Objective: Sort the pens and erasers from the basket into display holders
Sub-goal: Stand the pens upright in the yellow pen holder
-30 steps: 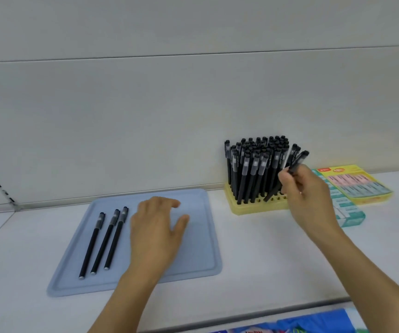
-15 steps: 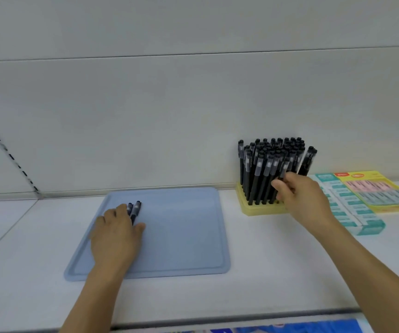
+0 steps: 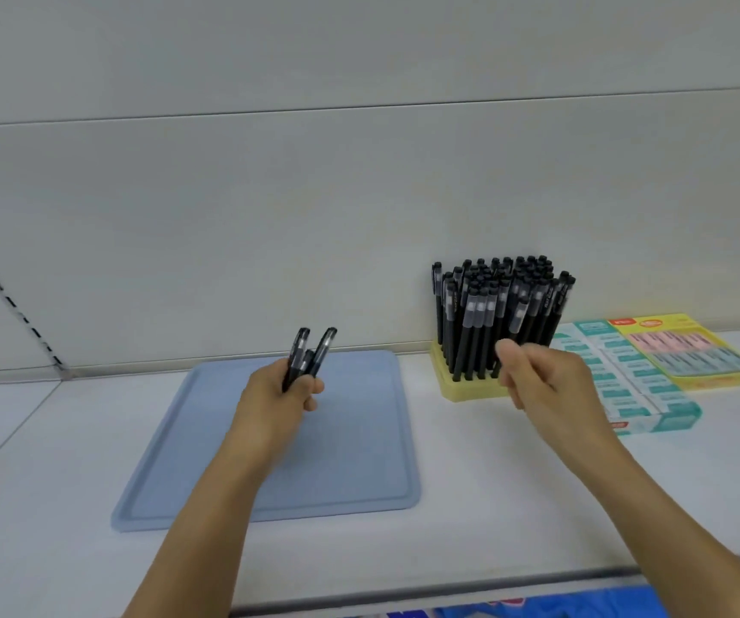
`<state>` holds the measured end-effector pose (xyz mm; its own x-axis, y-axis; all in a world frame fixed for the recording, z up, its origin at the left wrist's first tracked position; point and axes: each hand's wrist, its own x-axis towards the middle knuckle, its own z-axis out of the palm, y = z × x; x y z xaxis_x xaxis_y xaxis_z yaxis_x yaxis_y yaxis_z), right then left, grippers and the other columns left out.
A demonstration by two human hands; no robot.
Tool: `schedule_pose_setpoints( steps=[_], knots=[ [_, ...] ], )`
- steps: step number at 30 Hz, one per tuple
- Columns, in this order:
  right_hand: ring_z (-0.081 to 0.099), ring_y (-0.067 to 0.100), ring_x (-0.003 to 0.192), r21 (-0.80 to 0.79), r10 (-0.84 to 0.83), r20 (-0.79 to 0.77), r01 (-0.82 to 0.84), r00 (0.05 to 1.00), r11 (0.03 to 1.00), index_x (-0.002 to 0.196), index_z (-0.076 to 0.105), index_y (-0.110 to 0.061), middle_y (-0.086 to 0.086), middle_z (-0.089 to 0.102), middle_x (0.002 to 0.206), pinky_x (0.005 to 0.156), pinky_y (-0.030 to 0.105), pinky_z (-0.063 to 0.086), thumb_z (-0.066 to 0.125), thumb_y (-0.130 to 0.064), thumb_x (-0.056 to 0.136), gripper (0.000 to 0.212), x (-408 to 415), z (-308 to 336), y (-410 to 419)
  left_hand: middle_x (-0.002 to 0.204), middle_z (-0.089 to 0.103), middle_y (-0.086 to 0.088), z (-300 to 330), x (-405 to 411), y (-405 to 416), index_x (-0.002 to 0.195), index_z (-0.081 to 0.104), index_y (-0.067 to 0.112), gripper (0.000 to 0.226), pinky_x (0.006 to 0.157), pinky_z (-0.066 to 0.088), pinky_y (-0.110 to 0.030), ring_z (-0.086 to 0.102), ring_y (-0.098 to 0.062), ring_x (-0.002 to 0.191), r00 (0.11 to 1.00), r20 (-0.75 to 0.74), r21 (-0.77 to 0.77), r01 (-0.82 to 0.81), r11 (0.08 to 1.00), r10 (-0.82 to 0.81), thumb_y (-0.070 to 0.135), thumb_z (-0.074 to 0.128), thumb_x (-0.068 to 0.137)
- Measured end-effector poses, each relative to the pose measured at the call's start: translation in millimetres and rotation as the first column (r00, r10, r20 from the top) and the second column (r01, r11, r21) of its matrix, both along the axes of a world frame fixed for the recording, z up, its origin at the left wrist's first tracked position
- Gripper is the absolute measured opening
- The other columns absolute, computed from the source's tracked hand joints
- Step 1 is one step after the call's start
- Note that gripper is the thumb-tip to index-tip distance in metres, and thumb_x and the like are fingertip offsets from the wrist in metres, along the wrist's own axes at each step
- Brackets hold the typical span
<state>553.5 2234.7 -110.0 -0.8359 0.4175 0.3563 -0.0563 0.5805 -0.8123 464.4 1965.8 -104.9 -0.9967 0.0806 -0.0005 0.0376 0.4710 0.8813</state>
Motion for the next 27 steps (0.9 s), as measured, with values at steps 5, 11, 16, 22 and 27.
schedule_pose_setpoints(
  steps=[5, 11, 16, 22, 27],
  knots=[
    [0.054, -0.003, 0.053, -0.157, 0.365, -0.044, -0.368, 0.93, 0.917, 0.082, 0.071, -0.024, -0.014, 0.064, 0.063, 0.053, 0.007, 0.04, 0.063, -0.019, 0.093, 0.014, -4, 24, -42, 0.085, 0.073, -0.001, 26, 28, 54, 0.101, 0.068, 0.009, 0.019, 0.07, 0.053, -0.02, 0.065, -0.009, 0.072, 0.899, -0.061, 0.299, 0.432, 0.851, -0.434, 0.004, 0.049, 0.099],
    [0.049, 0.002, 0.045, -0.262, 0.146, -0.152, -0.183, 0.978, 0.948, 0.084, 0.071, -0.019, -0.008, 0.059, 0.053, 0.044, 0.014, 0.039, 0.063, -0.021, 0.092, 0.011, -3, 39, -23, 0.097, 0.075, -0.001, 17, 36, 81, 0.106, 0.065, 0.014, 0.019, 0.086, 0.056, -0.027, 0.071, -0.015, 0.093, 0.912, -0.074, 0.326, 0.404, 0.855, -0.402, 0.013, 0.046, 0.102],
    [0.063, 0.01, 0.053, -0.025, -0.182, -0.197, 0.18, 0.963, 0.983, 0.083, 0.061, -0.023, 0.0, 0.065, 0.059, 0.064, 0.042, 0.057, 0.055, -0.028, 0.096, 0.015, -2, 44, 30, 0.095, 0.074, 0.0, 10, 31, 75, 0.107, 0.058, 0.019, 0.019, 0.076, 0.056, -0.03, 0.073, -0.019, 0.084, 0.954, -0.036, 0.438, 0.282, 0.853, -0.297, 0.025, 0.04, 0.104],
    [0.064, 0.006, 0.059, 0.213, -0.159, -0.115, 0.18, 0.981, 0.96, 0.084, 0.057, -0.021, -0.004, 0.064, 0.06, 0.068, 0.041, 0.055, 0.051, -0.032, 0.098, 0.019, -19, 29, 45, 0.097, 0.073, -0.001, 5, 34, 80, 0.108, 0.057, 0.023, 0.021, 0.078, 0.055, -0.03, 0.072, -0.019, 0.086, 0.948, -0.031, 0.454, 0.297, 0.84, -0.318, 0.028, 0.037, 0.106],
    [0.065, 0.024, 0.063, 0.275, -0.112, 0.04, 0.097, 0.993, 0.957, 0.077, 0.056, -0.013, 0.005, 0.065, 0.062, 0.066, 0.044, 0.053, 0.054, -0.03, 0.097, 0.026, -25, 12, 42, 0.096, 0.074, -0.004, 5, 34, 79, 0.109, 0.056, 0.019, 0.021, 0.079, 0.057, -0.031, 0.072, -0.021, 0.086, 0.949, -0.026, 0.494, 0.285, 0.822, -0.313, 0.026, 0.037, 0.106]
  ],
)
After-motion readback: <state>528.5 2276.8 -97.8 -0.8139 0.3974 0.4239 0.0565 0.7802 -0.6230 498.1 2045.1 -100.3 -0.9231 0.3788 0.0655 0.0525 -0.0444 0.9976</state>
